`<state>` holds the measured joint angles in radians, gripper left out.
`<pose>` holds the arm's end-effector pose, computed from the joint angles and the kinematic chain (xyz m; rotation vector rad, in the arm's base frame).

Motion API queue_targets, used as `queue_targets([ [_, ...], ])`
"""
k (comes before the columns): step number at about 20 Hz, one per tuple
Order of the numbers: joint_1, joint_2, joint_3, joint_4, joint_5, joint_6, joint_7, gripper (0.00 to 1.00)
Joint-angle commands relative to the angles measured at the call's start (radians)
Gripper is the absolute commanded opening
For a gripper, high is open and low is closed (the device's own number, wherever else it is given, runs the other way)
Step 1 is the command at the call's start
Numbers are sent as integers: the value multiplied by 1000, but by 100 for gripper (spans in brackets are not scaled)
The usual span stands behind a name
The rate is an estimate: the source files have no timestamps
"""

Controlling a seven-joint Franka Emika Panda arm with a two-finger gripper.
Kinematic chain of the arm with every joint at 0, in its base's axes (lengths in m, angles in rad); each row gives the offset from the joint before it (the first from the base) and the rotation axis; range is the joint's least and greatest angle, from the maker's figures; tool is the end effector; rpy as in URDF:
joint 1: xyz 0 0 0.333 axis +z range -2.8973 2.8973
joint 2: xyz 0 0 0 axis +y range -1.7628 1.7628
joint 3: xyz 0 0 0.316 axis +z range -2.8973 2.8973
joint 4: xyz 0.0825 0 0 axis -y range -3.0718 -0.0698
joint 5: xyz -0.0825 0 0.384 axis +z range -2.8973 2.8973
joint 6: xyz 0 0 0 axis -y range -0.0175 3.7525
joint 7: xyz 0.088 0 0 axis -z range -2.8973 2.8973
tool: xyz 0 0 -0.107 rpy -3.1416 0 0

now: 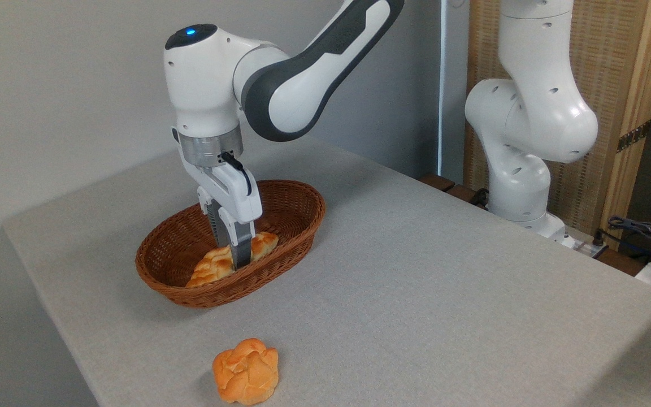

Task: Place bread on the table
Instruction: 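Close the gripper on the braided roll and lift it from the basket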

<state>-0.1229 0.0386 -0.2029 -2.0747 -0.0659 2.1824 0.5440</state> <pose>0.5312 -0.1812 0.4178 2.8204 -1.2484 0.1176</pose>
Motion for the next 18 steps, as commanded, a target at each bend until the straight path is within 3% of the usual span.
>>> queue_targets([
  [1, -8, -26, 8, -1, 3, 7, -9, 46],
  [3, -6, -37, 10, 40, -8, -33, -16, 46],
  [7, -6, -37, 16, 152, -9, -232, -7, 46],
  [12, -1, -61, 51, 168, 4, -297, 13, 46],
  [18, -3, -201, 224, 98, 3, -460, 341, 47],
])
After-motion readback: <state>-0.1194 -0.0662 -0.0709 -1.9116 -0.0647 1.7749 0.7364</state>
